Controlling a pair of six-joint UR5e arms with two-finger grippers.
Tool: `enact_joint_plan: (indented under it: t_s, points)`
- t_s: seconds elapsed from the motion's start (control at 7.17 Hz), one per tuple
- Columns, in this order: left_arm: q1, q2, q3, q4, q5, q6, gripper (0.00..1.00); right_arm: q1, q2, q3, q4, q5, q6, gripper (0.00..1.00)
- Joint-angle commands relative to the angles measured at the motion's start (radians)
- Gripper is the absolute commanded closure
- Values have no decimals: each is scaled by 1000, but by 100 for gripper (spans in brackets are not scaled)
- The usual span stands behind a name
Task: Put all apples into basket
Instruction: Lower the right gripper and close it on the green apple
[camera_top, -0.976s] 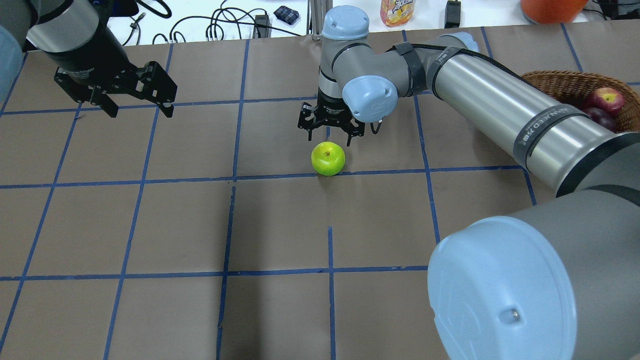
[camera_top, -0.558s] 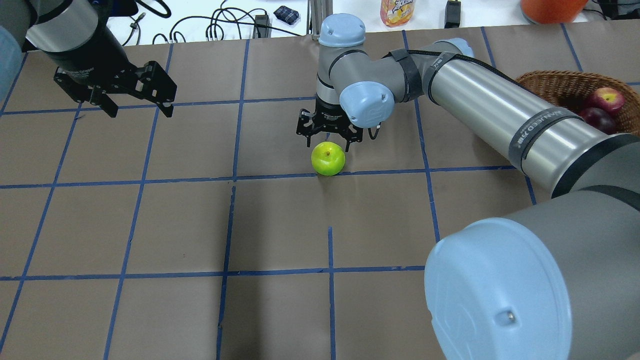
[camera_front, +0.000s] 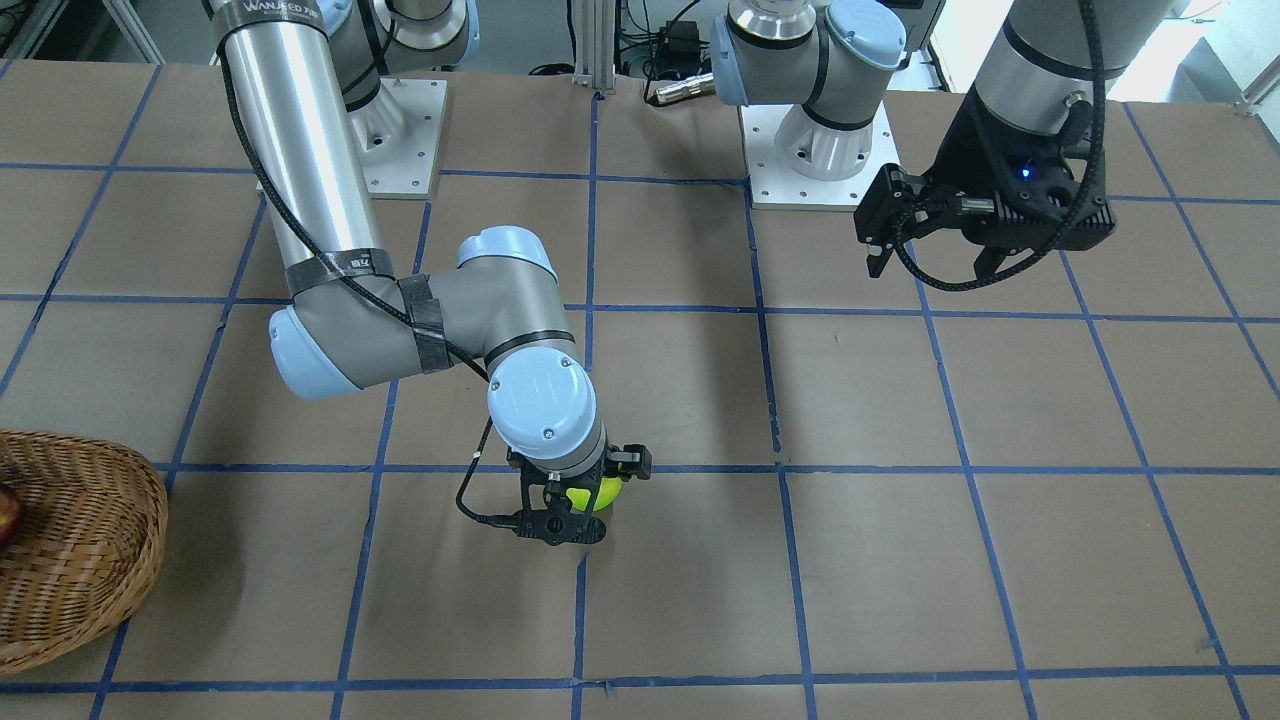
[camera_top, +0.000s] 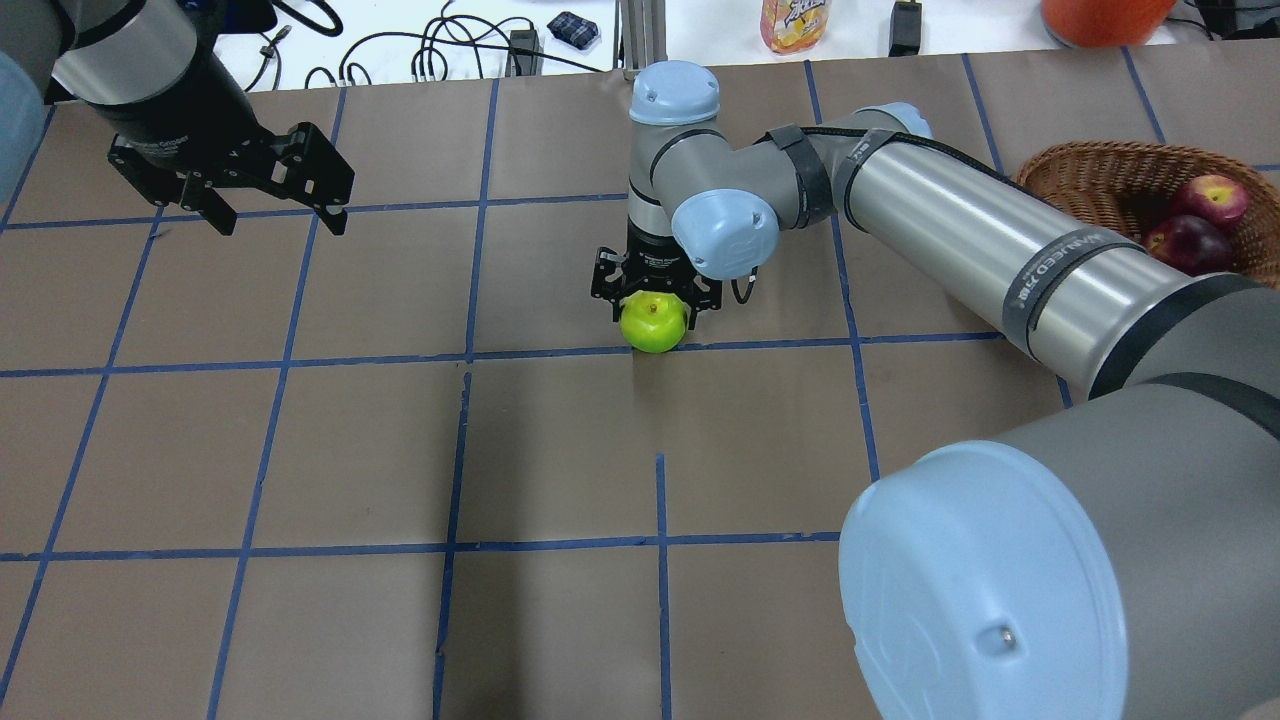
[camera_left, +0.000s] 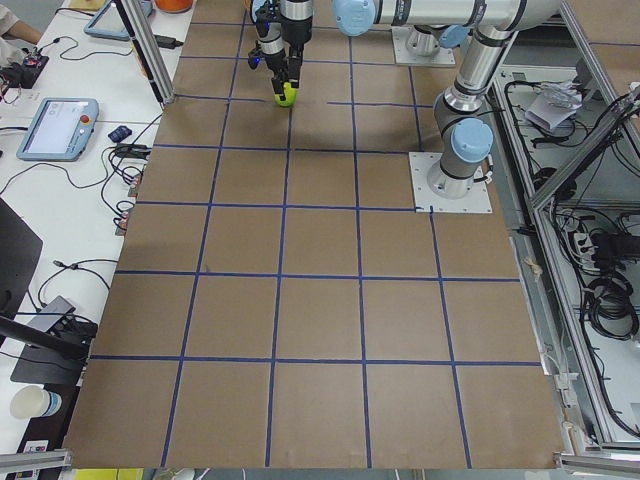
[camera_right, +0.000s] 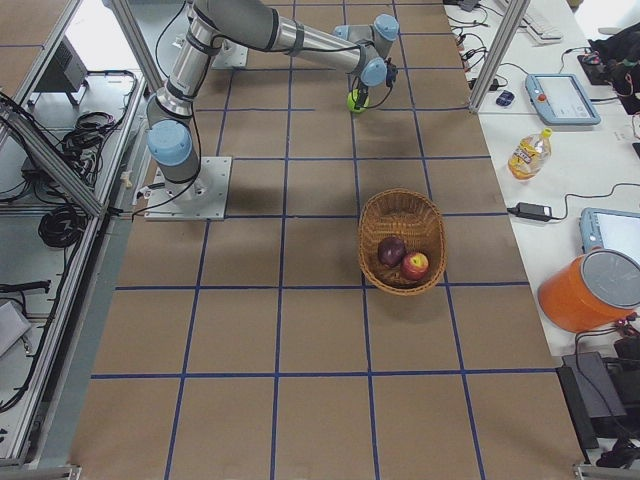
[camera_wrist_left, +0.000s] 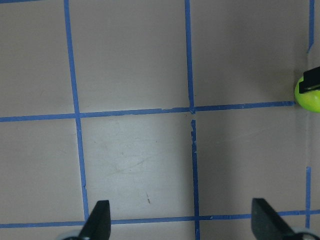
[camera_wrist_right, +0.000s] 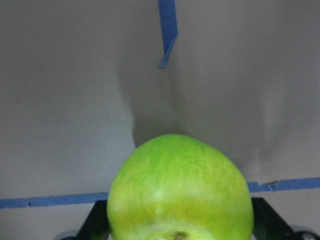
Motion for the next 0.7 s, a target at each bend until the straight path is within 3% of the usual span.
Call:
enact_joint_plan:
  t_s: [0.0, 0.14, 0.28, 0.42, 0.56]
  points:
    - [-5, 2, -1, 0, 1, -1, 0, 0, 0, 3, -29, 1, 4, 14]
    - [0, 2, 1, 0, 0, -2, 0, 0, -1, 1, -40, 5, 4, 68]
    - [9, 0, 2, 5, 0, 2, 0, -3, -8, -5, -37, 0, 4, 88]
    - [12, -27, -1, 21, 5, 6, 0, -6, -41, -6, 5, -3, 6, 96]
    - [9, -29, -1, 46, -1, 2, 0, -41, -104, -12, 78, -6, -2, 96]
